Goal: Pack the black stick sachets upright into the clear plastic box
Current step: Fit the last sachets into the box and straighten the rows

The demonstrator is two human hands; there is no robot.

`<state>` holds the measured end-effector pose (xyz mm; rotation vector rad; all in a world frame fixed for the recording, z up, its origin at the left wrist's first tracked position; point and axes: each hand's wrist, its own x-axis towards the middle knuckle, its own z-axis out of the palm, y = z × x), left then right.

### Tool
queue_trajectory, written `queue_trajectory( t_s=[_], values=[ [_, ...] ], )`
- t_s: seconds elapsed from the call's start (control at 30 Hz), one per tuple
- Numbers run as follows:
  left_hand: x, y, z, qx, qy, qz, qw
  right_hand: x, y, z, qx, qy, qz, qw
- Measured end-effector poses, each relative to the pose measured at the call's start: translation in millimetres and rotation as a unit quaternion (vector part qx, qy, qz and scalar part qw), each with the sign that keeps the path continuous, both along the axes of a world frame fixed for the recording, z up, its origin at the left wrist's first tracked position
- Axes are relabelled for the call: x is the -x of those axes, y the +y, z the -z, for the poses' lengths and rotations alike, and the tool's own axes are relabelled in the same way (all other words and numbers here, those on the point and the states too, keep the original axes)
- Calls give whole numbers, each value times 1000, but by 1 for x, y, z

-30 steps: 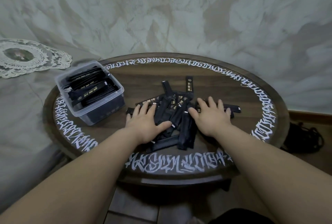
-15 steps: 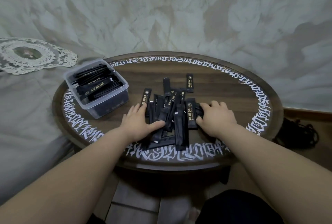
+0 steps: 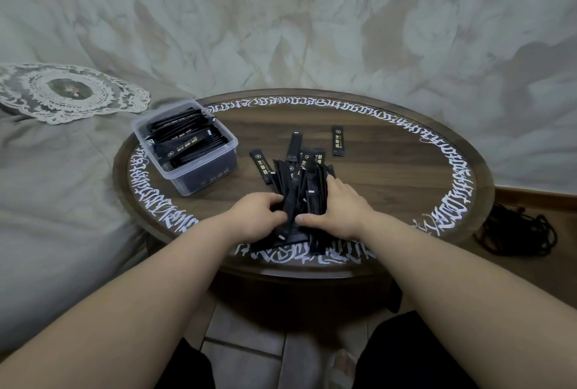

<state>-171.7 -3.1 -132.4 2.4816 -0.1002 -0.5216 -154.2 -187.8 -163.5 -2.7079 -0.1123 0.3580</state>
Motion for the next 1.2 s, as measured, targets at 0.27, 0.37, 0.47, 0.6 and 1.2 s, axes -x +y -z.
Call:
queue_trajectory(
  t_s=[0.27,0.37,0.47,0.6,1.2],
  values=[
    [-18,12,-1,-14,-135,-2,991,-23,-17,-3,-54,-64,33,996],
    [-50,8,-5,-48,-223,3,974,-48,-25,-8,-45,-87,44,994],
    [-93,2,7,-73,-221,40,972,-77,-33,-5,-38,-65,53,996],
    [-143,-11,20,-107,-172,41,978,-112,-39,2,-10,-45,55,997],
    [-191,-43,15,-42,-199,-125,971,-153,-24,-2,18,-96,108,989]
  ],
)
